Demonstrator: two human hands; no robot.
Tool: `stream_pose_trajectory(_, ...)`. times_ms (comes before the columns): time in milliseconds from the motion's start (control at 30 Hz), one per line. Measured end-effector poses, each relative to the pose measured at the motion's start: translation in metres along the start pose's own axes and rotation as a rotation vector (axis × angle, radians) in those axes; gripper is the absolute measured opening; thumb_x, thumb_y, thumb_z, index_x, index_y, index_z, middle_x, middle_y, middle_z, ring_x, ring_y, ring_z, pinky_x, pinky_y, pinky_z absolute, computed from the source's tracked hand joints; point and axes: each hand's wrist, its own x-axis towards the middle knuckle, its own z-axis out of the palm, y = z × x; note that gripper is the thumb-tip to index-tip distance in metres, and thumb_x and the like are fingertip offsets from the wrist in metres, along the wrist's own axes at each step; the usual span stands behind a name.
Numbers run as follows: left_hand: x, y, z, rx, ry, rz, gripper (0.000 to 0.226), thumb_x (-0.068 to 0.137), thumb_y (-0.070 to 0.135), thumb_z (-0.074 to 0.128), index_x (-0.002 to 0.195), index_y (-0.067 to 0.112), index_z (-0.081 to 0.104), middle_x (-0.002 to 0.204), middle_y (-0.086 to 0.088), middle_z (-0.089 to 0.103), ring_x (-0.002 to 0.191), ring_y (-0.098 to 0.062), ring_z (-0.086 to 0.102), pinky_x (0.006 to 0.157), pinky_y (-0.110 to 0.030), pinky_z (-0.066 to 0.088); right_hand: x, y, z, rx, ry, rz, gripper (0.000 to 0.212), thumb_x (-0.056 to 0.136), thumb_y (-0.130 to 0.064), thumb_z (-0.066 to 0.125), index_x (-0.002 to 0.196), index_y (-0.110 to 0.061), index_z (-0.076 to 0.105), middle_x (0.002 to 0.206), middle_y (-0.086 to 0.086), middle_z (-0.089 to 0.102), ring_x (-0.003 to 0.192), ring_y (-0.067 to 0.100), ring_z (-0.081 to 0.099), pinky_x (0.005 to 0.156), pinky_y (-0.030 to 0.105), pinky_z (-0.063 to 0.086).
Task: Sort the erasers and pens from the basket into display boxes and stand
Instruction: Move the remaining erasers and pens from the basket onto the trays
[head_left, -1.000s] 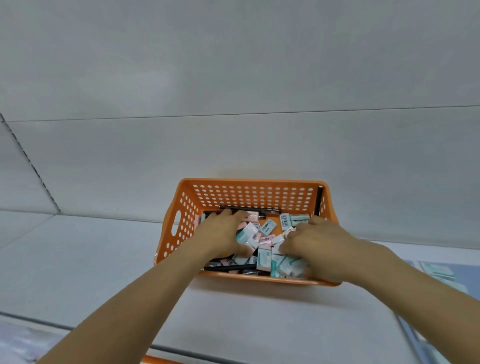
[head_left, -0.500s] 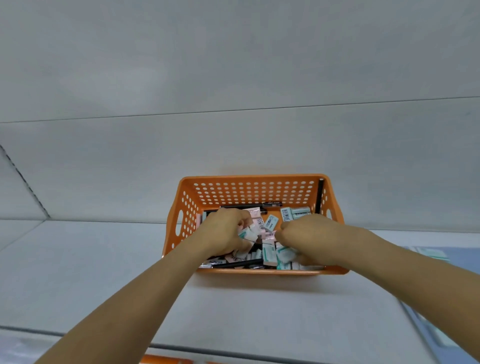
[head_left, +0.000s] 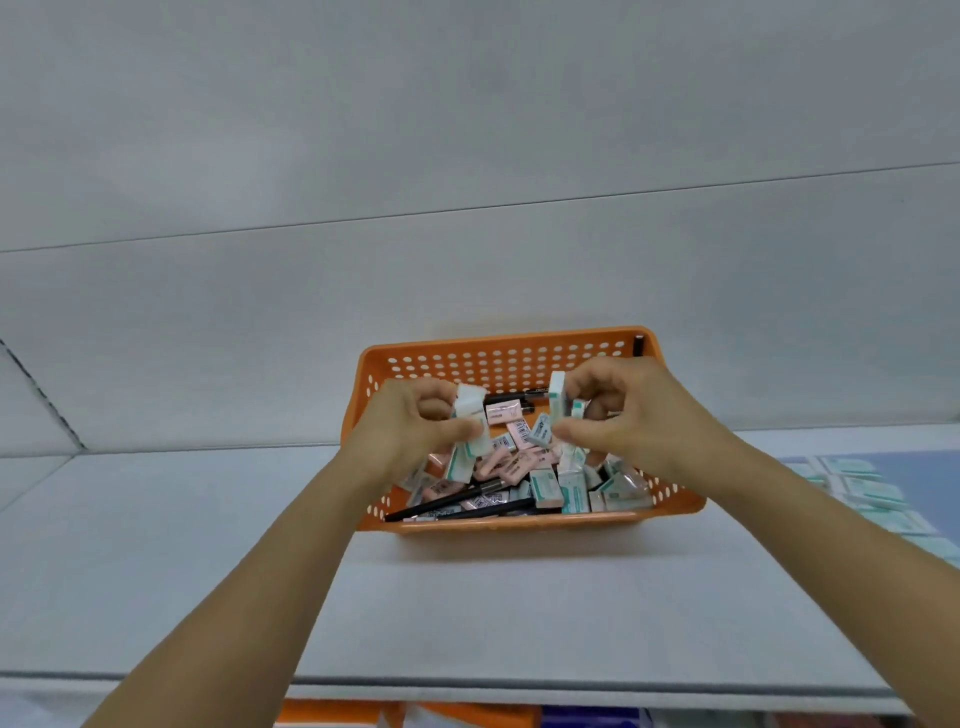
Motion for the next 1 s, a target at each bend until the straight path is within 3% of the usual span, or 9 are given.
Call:
stream_pose_trajectory(200,-0.019,0.027,0.013,-0.560,0.035,0.003,0.023,0.083,0.004,0.069,0.106,0.007,0.066,0.097,-0.008,0.076,0.090,-0.021,0.073,0.073,-0.031,0.060,-0.019,-0.003,-0.021,0.454,0.119,0.141,0.015,0.078,-0.006,0.075,0.092,-0.003,0.069,0.085,0.015,0.073,0.064,0.023,0.066,0.052,0.026,0.055)
stream_pose_trajectory(267,-0.023,0.040,0.028,-0.673,0.011,0.013,0.027,0.082,0.005,0.068,0.109,0.003,0.065,0.099,-0.012,0.075,0.092,-0.024,0.072,0.076,-0.036,0.061,-0.027,0.001,-0.034,0.581,0.112,0.179,0.024,0.073,-0.010,0.075,0.094,0.000,0.070,0.084,0.020,0.070,0.065,0.022,0.061,0.050,0.024,0.054)
stream_pose_trajectory(400,-0.029,0.069,0.070,-0.778,-0.052,0.052,0.040,0.071,0.011,0.071,0.109,0.002,0.065,0.098,-0.013,0.074,0.091,-0.025,0.072,0.077,-0.039,0.060,-0.052,0.011,-0.068,0.628,0.087,0.193,0.031,0.064,-0.020,0.072,0.086,0.001,0.069,0.074,0.013,0.065,0.057,0.016,0.057,0.049,0.023,0.053)
stream_pose_trajectory(500,-0.033,0.091,0.109,-0.799,-0.081,0.070,0.032,0.076,0.007,0.070,0.107,0.001,0.066,0.090,-0.011,0.075,0.082,-0.022,0.073,0.069,-0.034,0.061,-0.074,0.022,-0.104,0.594,0.095,0.241,0.019,0.068,-0.017,0.070,0.079,-0.001,0.068,0.070,0.009,0.065,0.055,0.014,0.056,0.050,0.023,0.054)
stream_pose_trajectory(667,-0.038,0.122,0.181,-0.801,-0.133,0.063,0.020,0.083,0.003,0.067,0.102,0.005,0.067,0.089,-0.009,0.075,0.079,-0.022,0.072,0.075,-0.039,0.059,-0.109,0.060,-0.169,0.662,0.159,0.370,0.015,0.069,-0.013,0.068,0.078,-0.002,0.066,0.063,0.006,0.063,0.049,0.011,0.057,0.048,0.020,0.054)
stream_pose_trajectory(733,-0.041,0.131,0.203,-0.799,-0.153,0.058,0.022,0.083,0.002,0.067,0.105,0.004,0.067,0.091,-0.010,0.075,0.081,-0.021,0.072,0.074,-0.035,0.060,-0.120,0.077,-0.188,0.596,0.153,0.446,0.016,0.073,-0.009,0.070,0.083,0.002,0.066,0.064,0.009,0.062,0.050,0.013,0.057,0.050,0.021,0.055)
stream_pose_trajectory(867,-0.049,0.145,0.244,-0.757,-0.174,0.052,0.026,0.083,0.003,0.069,0.108,0.002,0.066,0.091,-0.012,0.075,0.083,-0.023,0.073,0.073,-0.034,0.060,-0.138,0.106,-0.209,0.195,0.039,0.549,0.013,0.080,-0.004,0.075,0.085,0.004,0.066,0.067,0.013,0.063,0.057,0.019,0.062,0.057,0.027,0.058)
stream_pose_trajectory(1000,-0.055,0.142,0.267,-0.761,-0.145,0.002,0.023,0.083,0.006,0.069,0.105,0.003,0.066,0.093,-0.012,0.075,0.087,-0.025,0.073,0.075,-0.035,0.060,-0.136,0.128,-0.198,-0.334,-0.091,0.469,0.016,0.080,-0.014,0.074,0.089,-0.011,0.061,0.082,0.006,0.062,0.057,0.017,0.066,0.055,0.030,0.057)
